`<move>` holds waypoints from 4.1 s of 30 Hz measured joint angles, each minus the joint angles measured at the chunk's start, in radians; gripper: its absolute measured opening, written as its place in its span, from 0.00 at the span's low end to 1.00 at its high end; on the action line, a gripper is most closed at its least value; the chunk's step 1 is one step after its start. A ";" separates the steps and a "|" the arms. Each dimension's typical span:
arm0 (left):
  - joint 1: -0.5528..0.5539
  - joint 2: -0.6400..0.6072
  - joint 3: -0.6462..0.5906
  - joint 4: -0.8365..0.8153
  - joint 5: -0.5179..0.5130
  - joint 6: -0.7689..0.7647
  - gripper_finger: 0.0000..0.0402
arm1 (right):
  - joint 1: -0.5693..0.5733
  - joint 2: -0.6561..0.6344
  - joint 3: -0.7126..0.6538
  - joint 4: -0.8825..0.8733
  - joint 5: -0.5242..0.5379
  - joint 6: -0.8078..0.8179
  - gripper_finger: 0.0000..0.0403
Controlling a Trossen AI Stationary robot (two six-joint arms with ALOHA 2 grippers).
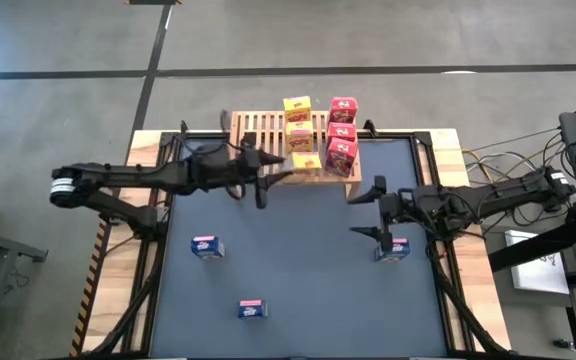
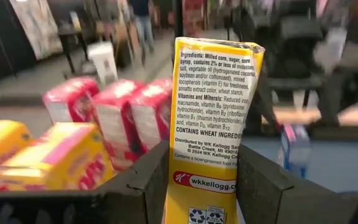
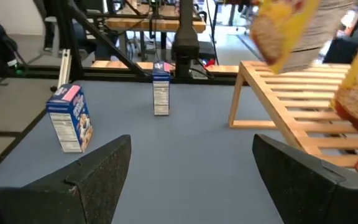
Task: Stack cereal on shelf
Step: Put the yellow cereal box on the shelf aligned with the other yellow cereal boxes, then put the top right blue cereal box on the shelf
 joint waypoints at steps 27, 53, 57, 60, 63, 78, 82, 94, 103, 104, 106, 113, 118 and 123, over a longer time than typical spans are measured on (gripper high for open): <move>0.209 0.249 -0.290 0.783 0.272 -0.030 0.35 | 0.059 0.031 -0.013 0.064 0.001 -0.118 0.81; 0.248 0.328 -0.289 0.833 0.294 -0.063 0.36 | 0.059 0.031 -0.017 0.061 0.000 -0.111 0.81; 0.252 0.326 -0.289 0.808 0.291 -0.069 0.44 | 0.059 0.031 -0.017 0.053 0.000 -0.110 0.81; 0.252 0.313 -0.290 0.766 0.290 -0.079 0.50 | 0.059 0.031 -0.017 0.053 0.000 -0.109 0.81; 0.252 0.294 -0.290 0.711 0.291 -0.085 0.55 | 0.059 0.031 -0.017 0.051 0.000 -0.109 0.81; 0.252 -0.095 -0.290 0.088 0.234 -0.060 0.60 | 0.059 0.031 -0.017 0.042 0.001 -0.099 0.81; 0.224 -0.275 -0.294 -0.096 0.226 -0.134 0.60 | 0.058 0.034 -0.017 0.042 0.001 -0.100 0.81; -0.179 -0.339 -0.724 0.636 -0.119 -0.092 0.56 | 0.058 0.076 -0.018 -0.001 0.056 -0.041 0.81; -0.205 -0.325 -0.806 0.816 -0.140 -0.082 0.52 | 0.058 0.170 -0.018 -0.005 0.079 0.095 0.81; -0.205 -0.321 -0.800 0.818 -0.139 -0.083 0.52 | 0.058 0.176 -0.018 -0.009 0.079 0.106 0.81; -0.205 -0.313 -0.795 0.818 -0.129 -0.100 0.52 | 0.062 0.182 -0.011 -0.049 0.079 0.134 0.81; -0.207 -0.240 -0.785 0.814 -0.124 -0.174 0.52 | 0.097 0.120 0.089 -0.376 0.079 0.220 0.81; -0.210 -0.179 -0.785 0.819 -0.121 -0.192 0.52 | 0.112 0.055 0.183 -0.682 0.079 0.291 0.81; -0.210 -0.130 -0.766 0.863 -0.121 -0.193 0.52 | 0.121 0.022 0.255 -0.870 0.078 0.382 0.81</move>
